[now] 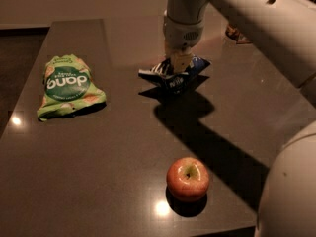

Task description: Pick blue chip bag

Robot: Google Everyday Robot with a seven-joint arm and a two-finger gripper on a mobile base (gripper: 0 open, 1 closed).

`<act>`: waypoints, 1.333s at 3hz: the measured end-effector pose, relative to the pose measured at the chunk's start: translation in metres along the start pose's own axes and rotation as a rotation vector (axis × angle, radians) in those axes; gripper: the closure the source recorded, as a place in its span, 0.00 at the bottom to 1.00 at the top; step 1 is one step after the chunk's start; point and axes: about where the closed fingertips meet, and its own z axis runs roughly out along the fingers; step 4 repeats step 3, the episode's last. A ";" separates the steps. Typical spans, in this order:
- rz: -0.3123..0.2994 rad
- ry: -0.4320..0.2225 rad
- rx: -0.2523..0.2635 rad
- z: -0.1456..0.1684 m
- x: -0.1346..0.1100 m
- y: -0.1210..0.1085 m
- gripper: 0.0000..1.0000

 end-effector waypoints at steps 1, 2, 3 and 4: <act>0.041 -0.053 0.070 -0.043 -0.001 -0.004 1.00; 0.075 -0.093 0.119 -0.073 0.002 -0.006 1.00; 0.074 -0.099 0.141 -0.073 0.001 -0.012 1.00; 0.074 -0.099 0.141 -0.073 0.001 -0.012 1.00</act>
Offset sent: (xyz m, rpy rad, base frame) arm -0.0194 -0.0231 0.1089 0.1759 -0.0711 -0.0987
